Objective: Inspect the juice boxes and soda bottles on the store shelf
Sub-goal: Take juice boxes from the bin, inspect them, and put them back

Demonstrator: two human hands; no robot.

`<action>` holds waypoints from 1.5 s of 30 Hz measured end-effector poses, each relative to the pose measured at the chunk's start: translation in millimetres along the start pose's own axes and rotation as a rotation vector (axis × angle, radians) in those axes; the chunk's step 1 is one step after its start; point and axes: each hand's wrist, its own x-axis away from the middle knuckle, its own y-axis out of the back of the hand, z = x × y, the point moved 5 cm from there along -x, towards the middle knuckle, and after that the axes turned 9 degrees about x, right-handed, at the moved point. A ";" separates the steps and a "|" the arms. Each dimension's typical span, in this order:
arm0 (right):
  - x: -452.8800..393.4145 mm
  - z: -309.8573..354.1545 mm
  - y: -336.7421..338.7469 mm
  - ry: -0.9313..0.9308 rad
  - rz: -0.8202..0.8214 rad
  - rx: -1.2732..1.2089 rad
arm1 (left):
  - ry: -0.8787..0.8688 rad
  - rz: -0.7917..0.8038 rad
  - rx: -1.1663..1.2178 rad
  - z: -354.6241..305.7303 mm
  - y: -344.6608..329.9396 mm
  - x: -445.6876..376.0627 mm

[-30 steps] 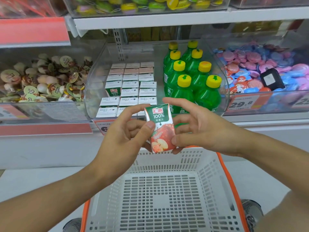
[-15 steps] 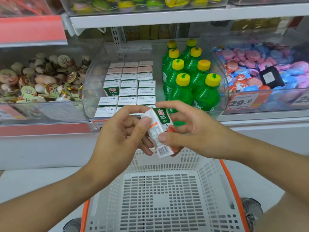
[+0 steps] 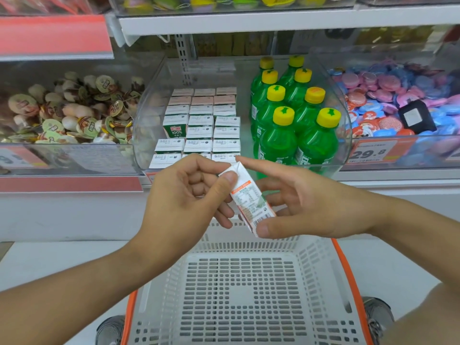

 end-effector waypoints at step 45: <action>2.9 3.7 17.3 0.061 -0.029 0.106 | -0.134 0.204 -0.285 -3.1 -2.1 0.5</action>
